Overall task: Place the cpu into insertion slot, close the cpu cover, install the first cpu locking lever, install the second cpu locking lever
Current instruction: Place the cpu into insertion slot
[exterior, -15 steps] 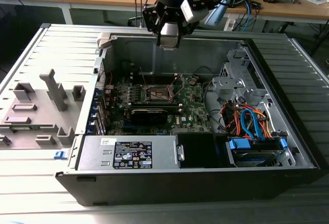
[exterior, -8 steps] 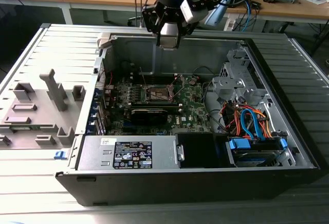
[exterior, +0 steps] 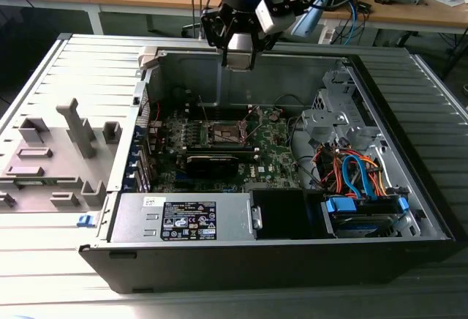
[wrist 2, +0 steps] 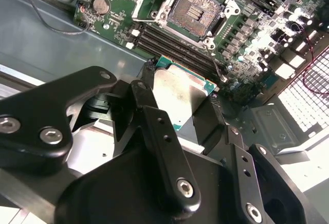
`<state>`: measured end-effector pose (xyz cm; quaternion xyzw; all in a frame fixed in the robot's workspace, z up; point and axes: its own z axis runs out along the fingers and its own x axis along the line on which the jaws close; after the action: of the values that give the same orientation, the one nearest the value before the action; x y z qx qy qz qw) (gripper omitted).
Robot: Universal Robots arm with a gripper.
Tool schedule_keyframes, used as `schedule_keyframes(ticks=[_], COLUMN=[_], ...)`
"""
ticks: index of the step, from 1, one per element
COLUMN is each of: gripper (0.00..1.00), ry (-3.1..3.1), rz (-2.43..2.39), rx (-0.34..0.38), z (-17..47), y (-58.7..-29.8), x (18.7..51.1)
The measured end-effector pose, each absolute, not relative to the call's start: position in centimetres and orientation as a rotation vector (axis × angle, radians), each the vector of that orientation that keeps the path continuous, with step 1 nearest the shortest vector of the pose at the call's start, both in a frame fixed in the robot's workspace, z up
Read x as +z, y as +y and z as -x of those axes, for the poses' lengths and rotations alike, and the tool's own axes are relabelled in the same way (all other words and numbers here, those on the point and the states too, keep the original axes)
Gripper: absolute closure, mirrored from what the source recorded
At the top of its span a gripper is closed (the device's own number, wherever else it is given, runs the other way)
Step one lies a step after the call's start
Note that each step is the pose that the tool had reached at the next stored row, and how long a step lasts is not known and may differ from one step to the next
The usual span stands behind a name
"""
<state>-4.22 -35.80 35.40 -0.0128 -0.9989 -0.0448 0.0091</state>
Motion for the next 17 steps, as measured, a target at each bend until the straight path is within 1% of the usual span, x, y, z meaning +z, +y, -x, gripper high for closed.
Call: schedule_keyframes(ticks=[17], gripper=[0.46], ry=[-3.120], rz=[0.040], rx=[-0.140], z=[4.34], y=[-36.02], x=[35.32])
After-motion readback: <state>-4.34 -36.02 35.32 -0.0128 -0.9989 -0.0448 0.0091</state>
